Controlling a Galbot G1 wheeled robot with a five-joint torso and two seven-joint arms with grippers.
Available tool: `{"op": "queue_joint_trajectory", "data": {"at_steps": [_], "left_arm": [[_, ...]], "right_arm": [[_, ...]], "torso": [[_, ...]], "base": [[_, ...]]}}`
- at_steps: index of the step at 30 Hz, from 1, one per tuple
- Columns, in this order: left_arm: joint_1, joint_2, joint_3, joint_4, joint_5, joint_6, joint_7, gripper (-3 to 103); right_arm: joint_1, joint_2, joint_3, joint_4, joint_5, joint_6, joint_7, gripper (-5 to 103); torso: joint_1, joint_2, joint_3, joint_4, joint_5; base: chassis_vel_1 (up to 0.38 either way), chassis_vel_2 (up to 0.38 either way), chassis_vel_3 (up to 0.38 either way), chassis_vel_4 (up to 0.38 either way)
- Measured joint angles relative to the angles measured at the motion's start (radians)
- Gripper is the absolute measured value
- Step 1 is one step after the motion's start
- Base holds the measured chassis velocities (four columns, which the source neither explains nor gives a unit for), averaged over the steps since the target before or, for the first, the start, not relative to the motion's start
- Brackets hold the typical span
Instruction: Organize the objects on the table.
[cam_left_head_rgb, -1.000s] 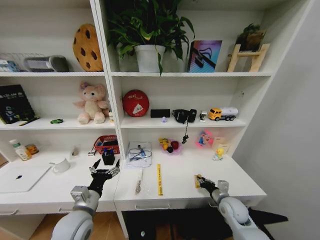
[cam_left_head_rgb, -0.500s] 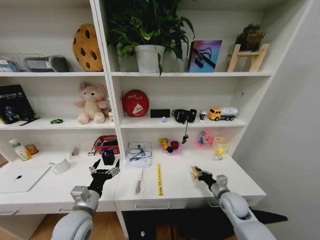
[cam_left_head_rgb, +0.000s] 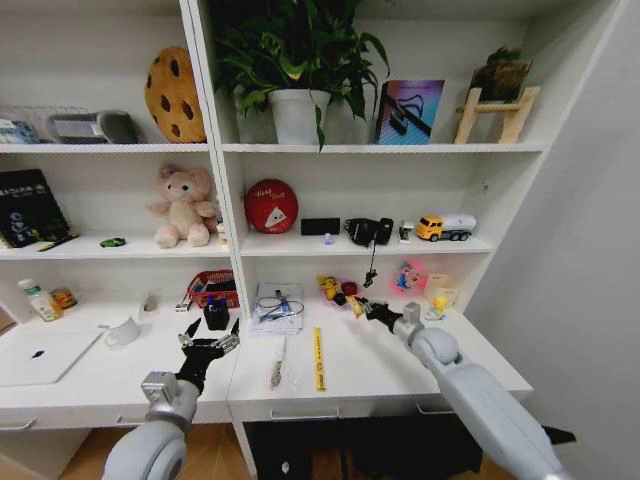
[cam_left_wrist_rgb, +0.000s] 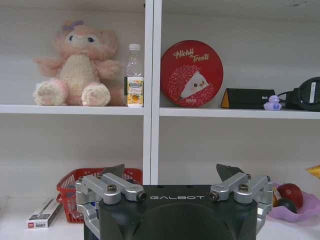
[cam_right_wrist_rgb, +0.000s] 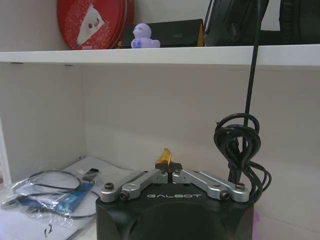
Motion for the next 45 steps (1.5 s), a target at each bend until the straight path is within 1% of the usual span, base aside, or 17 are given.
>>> {"op": "queue_joint_trajectory", "data": {"at_steps": [5,8,9,12,16,18,19,21,25,29,36,37,40,41,42,43,45], "left_arm": [[0.000,0.000,0.000,0.000,0.000,0.000,0.000,100],[0.000,0.000,0.000,0.000,0.000,0.000,0.000,100],[0.000,0.000,0.000,0.000,0.000,0.000,0.000,100],[0.000,0.000,0.000,0.000,0.000,0.000,0.000,100],[0.000,0.000,0.000,0.000,0.000,0.000,0.000,100],[0.000,0.000,0.000,0.000,0.000,0.000,0.000,100],[0.000,0.000,0.000,0.000,0.000,0.000,0.000,100],[0.000,0.000,0.000,0.000,0.000,0.000,0.000,100],[0.000,0.000,0.000,0.000,0.000,0.000,0.000,100],[0.000,0.000,0.000,0.000,0.000,0.000,0.000,100],[0.000,0.000,0.000,0.000,0.000,0.000,0.000,100],[0.000,0.000,0.000,0.000,0.000,0.000,0.000,100],[0.000,0.000,0.000,0.000,0.000,0.000,0.000,100],[0.000,0.000,0.000,0.000,0.000,0.000,0.000,100],[0.000,0.000,0.000,0.000,0.000,0.000,0.000,100],[0.000,0.000,0.000,0.000,0.000,0.000,0.000,100],[0.000,0.000,0.000,0.000,0.000,0.000,0.000,100]], "right_arm": [[0.126,0.028,-0.101,-0.144,0.050,-0.015,0.007,0],[0.199,0.065,-0.156,-0.264,0.028,0.004,-0.003,0],[0.199,0.065,-0.156,-0.264,0.028,0.004,-0.003,0],[0.268,0.120,-0.193,-0.373,0.000,0.033,-0.005,0],[0.299,0.160,-0.202,-0.427,-0.028,0.054,-0.005,0],[0.331,0.213,-0.207,-0.493,-0.078,0.100,0.007,0],[0.331,0.213,-0.207,-0.493,-0.078,0.100,0.007,0],[0.352,0.251,-0.206,-0.538,-0.111,0.120,0.032,0],[0.366,0.283,-0.193,-0.582,-0.154,0.138,0.084,0],[0.366,0.290,-0.184,-0.586,-0.164,0.130,0.153,0],[0.349,0.281,-0.178,-0.559,-0.164,0.105,0.193,-2],[0.344,0.280,-0.176,-0.554,-0.166,0.104,0.195,8],[0.332,0.278,-0.173,-0.545,-0.176,0.104,0.206,8],[0.326,0.278,-0.172,-0.541,-0.184,0.105,0.210,19],[0.318,0.277,-0.170,-0.534,-0.193,0.108,0.213,19],[0.310,0.276,-0.168,-0.526,-0.197,0.108,0.216,30],[0.303,0.275,-0.166,-0.518,-0.198,0.108,0.222,30]], "torso": [[0.000,0.000,0.000,-0.0002,0.0003],[0.000,0.000,0.000,-0.0003,0.0002],[0.000,0.000,0.000,-0.0003,0.0002],[0.000,0.000,0.000,-0.0001,0.0002],[0.000,0.000,0.000,-0.0003,0.0000],[0.000,0.000,0.000,0.0001,0.0001],[0.000,0.000,0.000,0.0001,0.0001],[0.000,0.000,0.000,0.0001,0.0001],[0.000,0.000,0.000,-0.0002,0.0002],[0.000,0.000,0.000,-0.0003,0.0001],[0.000,0.000,0.000,-0.0003,0.0002],[0.000,0.000,0.000,-0.0003,0.0002],[0.000,0.000,0.000,-0.0003,0.0003],[0.000,0.000,0.000,-0.0002,0.0003],[0.000,0.000,0.000,-0.0002,0.0003],[0.000,0.000,0.000,-0.0003,0.0003],[0.000,0.000,0.000,-0.0002,0.0003]], "base": [[0.000,0.000,0.000,0.000],[0.000,0.000,0.000,0.000],[0.000,0.000,0.000,0.000],[0.000,0.000,0.000,0.000],[0.000,0.000,0.000,0.000],[0.000,0.000,0.000,0.000],[0.000,0.000,0.000,0.000],[0.000,0.000,0.000,0.000],[0.000,0.000,0.000,0.000],[0.000,0.000,0.000,0.000],[0.000,0.000,0.000,0.000],[0.000,0.000,0.000,0.000],[0.000,0.000,0.000,0.000],[0.000,0.000,0.000,0.000],[0.000,0.000,0.000,0.000],[0.000,0.000,0.000,0.000],[0.000,0.000,0.000,0.000]]}}
